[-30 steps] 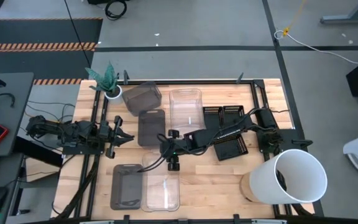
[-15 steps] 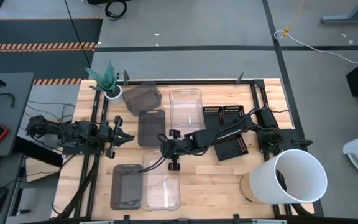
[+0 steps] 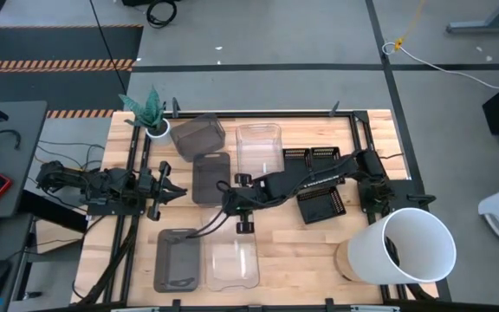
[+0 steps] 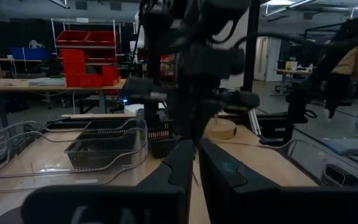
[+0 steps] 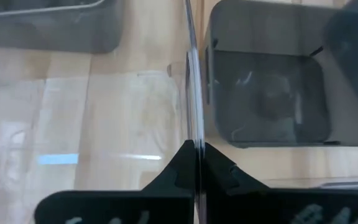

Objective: Stack baskets by color
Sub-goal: Stack the transparent bin on the transparent bin

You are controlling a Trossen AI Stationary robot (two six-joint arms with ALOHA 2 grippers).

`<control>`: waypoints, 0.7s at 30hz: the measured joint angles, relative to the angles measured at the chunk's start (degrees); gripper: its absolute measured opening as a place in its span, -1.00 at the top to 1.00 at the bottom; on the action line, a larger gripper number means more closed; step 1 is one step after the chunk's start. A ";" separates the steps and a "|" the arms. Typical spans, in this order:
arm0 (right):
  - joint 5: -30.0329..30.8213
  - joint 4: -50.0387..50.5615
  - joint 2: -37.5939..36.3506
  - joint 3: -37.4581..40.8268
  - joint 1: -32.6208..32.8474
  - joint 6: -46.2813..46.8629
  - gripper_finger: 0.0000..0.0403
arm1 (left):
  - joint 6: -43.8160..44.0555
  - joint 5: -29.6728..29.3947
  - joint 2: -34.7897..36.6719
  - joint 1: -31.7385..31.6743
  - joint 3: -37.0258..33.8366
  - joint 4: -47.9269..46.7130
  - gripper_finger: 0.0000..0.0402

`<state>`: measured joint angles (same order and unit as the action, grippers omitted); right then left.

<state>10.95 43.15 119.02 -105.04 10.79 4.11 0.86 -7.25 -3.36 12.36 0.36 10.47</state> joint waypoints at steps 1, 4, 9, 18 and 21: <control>0.12 1.12 0.00 -0.94 0.00 -0.34 0.97 | 0.00 -0.01 0.00 0.00 -0.01 -0.01 0.82; 0.14 4.40 0.00 -3.67 0.00 -1.19 0.98 | 0.00 0.00 0.00 0.00 0.00 -0.01 0.83; 0.49 7.85 0.00 -6.85 0.00 -1.67 0.98 | 0.00 -0.01 0.00 0.00 0.00 0.00 0.86; 1.70 12.08 -1.93 -10.48 0.46 -2.50 0.99 | 0.00 0.00 0.01 0.00 -0.01 -0.02 0.82; 2.20 12.39 -4.44 -10.54 0.66 -2.36 0.99 | 0.00 -0.01 0.02 0.00 -0.01 -0.03 0.85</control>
<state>13.15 55.54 114.58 -115.58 11.45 1.75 0.86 -7.25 -3.33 12.36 0.35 10.44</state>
